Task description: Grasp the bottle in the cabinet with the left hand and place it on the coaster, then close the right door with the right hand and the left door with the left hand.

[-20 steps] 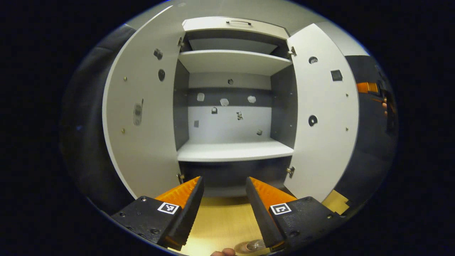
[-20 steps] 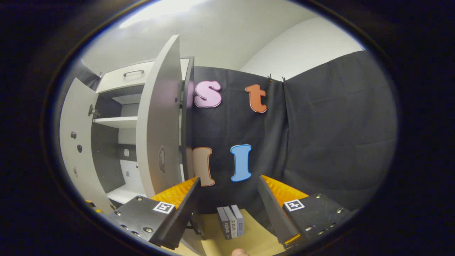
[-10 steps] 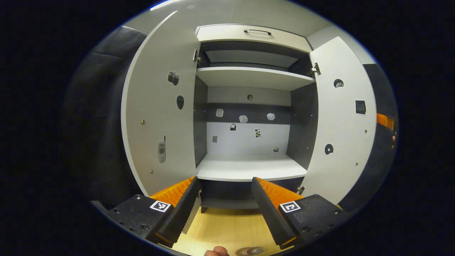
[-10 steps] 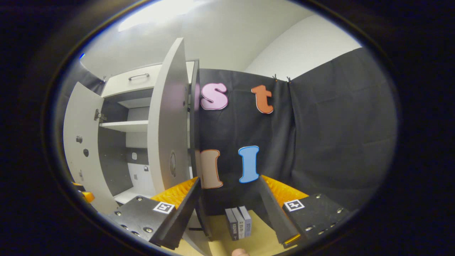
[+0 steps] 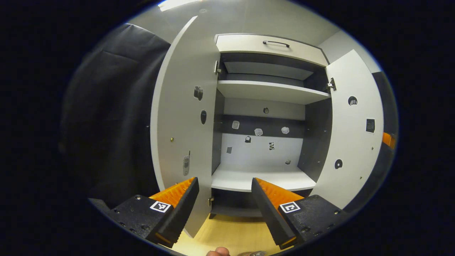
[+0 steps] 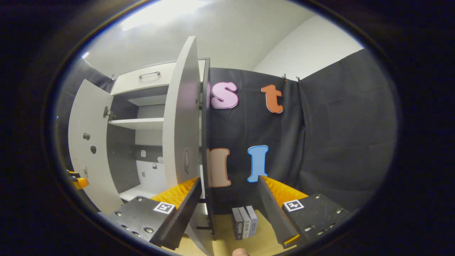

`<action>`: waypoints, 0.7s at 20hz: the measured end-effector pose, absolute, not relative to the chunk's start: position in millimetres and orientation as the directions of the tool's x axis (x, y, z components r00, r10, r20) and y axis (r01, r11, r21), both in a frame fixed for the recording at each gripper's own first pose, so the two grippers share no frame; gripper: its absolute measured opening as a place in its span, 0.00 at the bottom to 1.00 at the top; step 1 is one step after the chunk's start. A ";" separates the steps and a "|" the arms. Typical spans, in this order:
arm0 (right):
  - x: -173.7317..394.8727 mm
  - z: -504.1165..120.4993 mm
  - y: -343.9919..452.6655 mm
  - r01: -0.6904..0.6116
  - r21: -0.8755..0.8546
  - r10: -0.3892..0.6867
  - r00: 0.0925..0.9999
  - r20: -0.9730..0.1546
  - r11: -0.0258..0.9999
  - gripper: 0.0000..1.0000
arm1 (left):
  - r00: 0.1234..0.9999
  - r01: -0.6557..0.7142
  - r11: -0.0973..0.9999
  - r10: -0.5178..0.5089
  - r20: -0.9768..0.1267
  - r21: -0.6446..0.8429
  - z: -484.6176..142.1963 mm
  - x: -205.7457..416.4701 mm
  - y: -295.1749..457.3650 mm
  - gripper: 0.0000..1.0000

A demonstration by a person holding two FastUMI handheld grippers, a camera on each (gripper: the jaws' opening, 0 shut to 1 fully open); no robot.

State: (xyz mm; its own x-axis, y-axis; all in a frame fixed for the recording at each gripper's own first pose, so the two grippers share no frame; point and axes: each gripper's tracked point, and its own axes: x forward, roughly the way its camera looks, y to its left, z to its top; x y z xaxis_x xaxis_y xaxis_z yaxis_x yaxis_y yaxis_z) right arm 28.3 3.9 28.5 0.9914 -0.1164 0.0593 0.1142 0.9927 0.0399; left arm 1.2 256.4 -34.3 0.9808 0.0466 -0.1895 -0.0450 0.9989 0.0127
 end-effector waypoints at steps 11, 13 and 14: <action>42.7 27.7 65.5 -0.075 0.071 0.071 0.996 0.057 0.995 0.95 | 0.980 -0.135 0.991 0.131 -0.150 -0.017 -11.8 -27.7 293.8 0.95; 49.5 26.2 81.1 -0.113 0.087 0.108 0.993 0.052 0.990 0.95 | 0.978 -0.159 0.987 0.156 -0.142 -0.011 -7.0 -34.6 304.5 0.95; 52.7 25.3 89.1 -0.126 0.097 0.121 0.991 0.049 0.987 0.95 | 0.975 -0.173 0.985 0.171 -0.141 -0.006 -7.1 -38.8 310.3 0.95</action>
